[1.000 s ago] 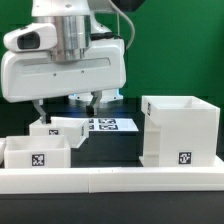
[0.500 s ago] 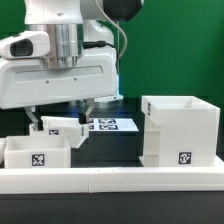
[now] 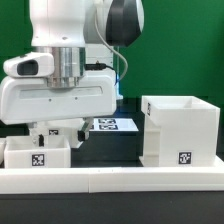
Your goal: Assemble drawer
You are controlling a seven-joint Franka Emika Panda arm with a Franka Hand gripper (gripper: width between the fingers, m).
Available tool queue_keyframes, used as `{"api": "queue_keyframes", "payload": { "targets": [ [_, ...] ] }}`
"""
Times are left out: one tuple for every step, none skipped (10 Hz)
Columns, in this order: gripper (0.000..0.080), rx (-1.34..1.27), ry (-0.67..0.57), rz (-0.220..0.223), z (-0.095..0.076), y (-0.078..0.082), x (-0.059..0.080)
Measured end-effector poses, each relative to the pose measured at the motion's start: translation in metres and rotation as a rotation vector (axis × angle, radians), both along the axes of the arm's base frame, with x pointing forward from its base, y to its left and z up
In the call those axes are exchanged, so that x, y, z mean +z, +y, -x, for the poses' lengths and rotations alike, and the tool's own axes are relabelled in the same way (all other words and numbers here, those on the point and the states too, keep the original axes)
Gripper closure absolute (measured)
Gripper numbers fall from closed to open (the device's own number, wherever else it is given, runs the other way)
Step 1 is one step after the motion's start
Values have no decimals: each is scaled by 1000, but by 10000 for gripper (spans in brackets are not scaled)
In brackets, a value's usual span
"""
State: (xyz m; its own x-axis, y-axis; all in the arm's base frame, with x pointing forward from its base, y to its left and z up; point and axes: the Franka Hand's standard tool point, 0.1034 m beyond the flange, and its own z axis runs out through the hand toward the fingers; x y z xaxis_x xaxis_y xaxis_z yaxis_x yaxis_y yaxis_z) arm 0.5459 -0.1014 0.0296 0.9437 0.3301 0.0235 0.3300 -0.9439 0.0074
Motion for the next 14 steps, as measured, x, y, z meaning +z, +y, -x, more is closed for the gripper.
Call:
{"api": "queue_keyframes", "payload": {
  "targets": [
    [151, 0, 5, 1, 2, 0, -4],
    [151, -1, 12, 2, 5, 0, -11],
    [151, 1, 12, 4, 5, 1, -15],
    [151, 4, 21, 2, 8, 3, -21],
    [151, -1, 25, 2, 9, 3, -23],
    [151, -5, 26, 2, 9, 4, -24],
    [181, -11, 27, 2, 10, 3, -24],
    [181, -13, 28, 1, 10, 4, -24],
    [362, -15, 28, 1, 9, 4, -24],
    [362, -16, 26, 0, 7, 5, -22],
    [545, -16, 25, 1, 7, 5, -22],
    [680, -16, 26, 1, 7, 5, -22],
    [758, -15, 25, 1, 7, 5, -22],
    [758, -15, 25, 1, 7, 5, -22]
  ]
}}
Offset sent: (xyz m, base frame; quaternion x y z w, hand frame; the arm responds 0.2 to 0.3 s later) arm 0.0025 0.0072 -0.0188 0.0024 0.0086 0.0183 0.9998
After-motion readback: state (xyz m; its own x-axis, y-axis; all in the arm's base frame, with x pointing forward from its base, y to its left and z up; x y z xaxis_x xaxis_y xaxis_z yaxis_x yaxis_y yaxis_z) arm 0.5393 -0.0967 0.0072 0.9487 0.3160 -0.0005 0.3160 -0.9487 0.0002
